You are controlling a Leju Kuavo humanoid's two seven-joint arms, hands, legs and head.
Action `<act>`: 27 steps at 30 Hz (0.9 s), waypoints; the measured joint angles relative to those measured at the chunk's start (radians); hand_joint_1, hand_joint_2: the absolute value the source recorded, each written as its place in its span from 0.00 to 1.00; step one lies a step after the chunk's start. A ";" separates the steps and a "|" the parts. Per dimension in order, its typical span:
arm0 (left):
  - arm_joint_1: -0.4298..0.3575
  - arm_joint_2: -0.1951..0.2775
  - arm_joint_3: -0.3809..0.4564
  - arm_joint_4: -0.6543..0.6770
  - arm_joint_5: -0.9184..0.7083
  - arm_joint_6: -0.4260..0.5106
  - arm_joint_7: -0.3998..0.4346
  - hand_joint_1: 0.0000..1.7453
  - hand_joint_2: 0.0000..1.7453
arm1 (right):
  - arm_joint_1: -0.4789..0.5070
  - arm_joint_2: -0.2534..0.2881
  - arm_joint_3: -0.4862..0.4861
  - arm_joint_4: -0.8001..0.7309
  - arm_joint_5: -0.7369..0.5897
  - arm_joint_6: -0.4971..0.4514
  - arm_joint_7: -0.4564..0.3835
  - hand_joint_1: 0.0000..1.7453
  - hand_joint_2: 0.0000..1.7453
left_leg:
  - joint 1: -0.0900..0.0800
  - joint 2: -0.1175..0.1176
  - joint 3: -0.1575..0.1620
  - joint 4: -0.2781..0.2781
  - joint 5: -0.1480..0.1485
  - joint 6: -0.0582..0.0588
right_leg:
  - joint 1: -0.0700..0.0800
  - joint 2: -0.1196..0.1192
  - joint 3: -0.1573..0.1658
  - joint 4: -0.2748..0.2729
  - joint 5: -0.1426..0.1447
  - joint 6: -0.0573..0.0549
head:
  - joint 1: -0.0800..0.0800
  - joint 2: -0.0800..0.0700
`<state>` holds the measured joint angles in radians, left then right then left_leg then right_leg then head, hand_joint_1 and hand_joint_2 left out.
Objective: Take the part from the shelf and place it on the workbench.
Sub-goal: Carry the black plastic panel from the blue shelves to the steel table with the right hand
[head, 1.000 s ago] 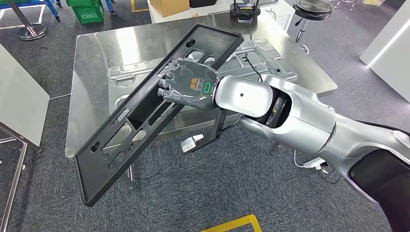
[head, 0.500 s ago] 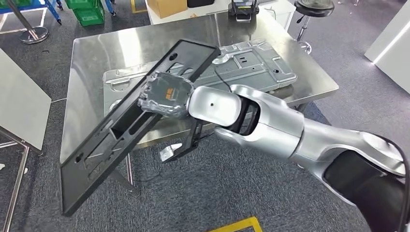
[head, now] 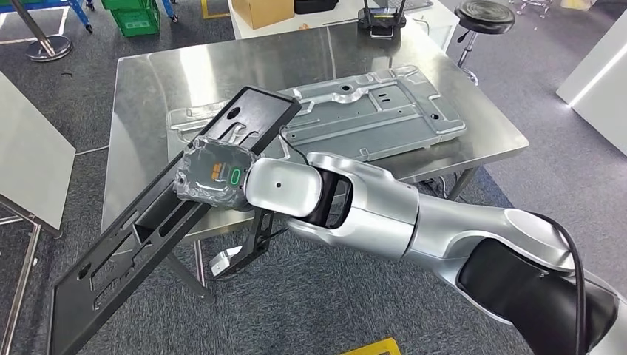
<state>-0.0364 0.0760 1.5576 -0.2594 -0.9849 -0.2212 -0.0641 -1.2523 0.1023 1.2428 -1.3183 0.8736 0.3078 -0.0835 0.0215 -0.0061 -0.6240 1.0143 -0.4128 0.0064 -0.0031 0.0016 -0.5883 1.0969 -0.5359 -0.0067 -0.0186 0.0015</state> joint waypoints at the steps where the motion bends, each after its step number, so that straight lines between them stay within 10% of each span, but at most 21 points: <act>1: 0.000 0.000 0.000 0.000 0.000 0.000 0.000 0.00 1.00 | 0.001 0.000 0.000 0.002 0.000 0.000 0.000 1.00 1.00 | -0.002 0.000 0.002 -0.001 -0.002 0.005 | -0.001 0.000 -0.030 0.061 -0.029 0.001 | 0.000 0.000; 3: -0.001 0.000 0.000 0.000 0.001 0.000 0.000 0.00 1.00 | 0.004 0.001 0.001 0.006 0.000 0.000 0.000 1.00 1.00 | -0.006 0.000 0.005 0.001 -0.007 0.013 | 0.000 0.000 -0.105 0.194 -0.078 0.000 | 0.000 0.000; 5: 0.000 0.000 0.000 0.000 0.001 0.000 0.000 0.00 1.00 | 0.008 0.001 0.003 0.011 0.000 0.000 0.000 1.00 1.00 | -0.011 -0.001 0.010 0.003 -0.013 0.017 | 0.000 0.000 -0.135 0.221 -0.057 -0.005 | 0.000 0.000; 9: -0.001 -0.002 0.000 0.000 0.001 0.000 0.000 0.00 1.00 | 0.006 0.005 0.005 0.017 0.000 -0.001 0.000 1.00 1.00 | -0.018 -0.004 0.024 0.007 -0.027 0.012 | 0.013 -0.001 -0.042 -0.019 0.083 -0.033 | 0.000 0.000; 12: -0.002 -0.003 0.000 0.000 0.001 0.000 0.001 0.00 1.00 | 0.004 0.010 0.005 0.021 0.000 -0.001 0.000 1.00 1.00 | -0.016 -0.003 0.026 0.001 -0.027 -0.001 | 0.019 0.000 -0.028 -0.058 0.087 -0.038 | 0.000 0.000; 16: -0.003 -0.004 0.000 0.000 0.001 -0.001 -0.010 0.00 1.00 | 0.003 0.015 0.006 0.027 0.002 -0.003 0.000 1.00 1.00 | -0.017 -0.001 0.040 -0.020 -0.020 0.015 | 0.015 0.004 -0.013 -0.085 0.097 -0.022 | 0.000 0.000; 27: -0.002 -0.002 0.000 0.000 -0.013 -0.004 -0.027 0.00 1.00 | -0.007 0.073 0.008 0.084 0.015 0.046 0.060 1.00 1.00 | -0.017 0.000 0.044 -0.022 -0.023 -0.001 | 0.017 0.005 -0.016 -0.074 0.090 -0.034 | 0.000 0.000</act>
<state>-0.0387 0.0743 1.5576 -0.2594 -0.9983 -0.2248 -0.0907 -1.2596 0.1753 1.2513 -1.2338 0.8888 0.3536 -0.0235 0.0047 -0.0059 -0.5804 0.9921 -0.4356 0.0056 0.0139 0.0069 -0.6043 1.0232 -0.4460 -0.0403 -0.0185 0.0015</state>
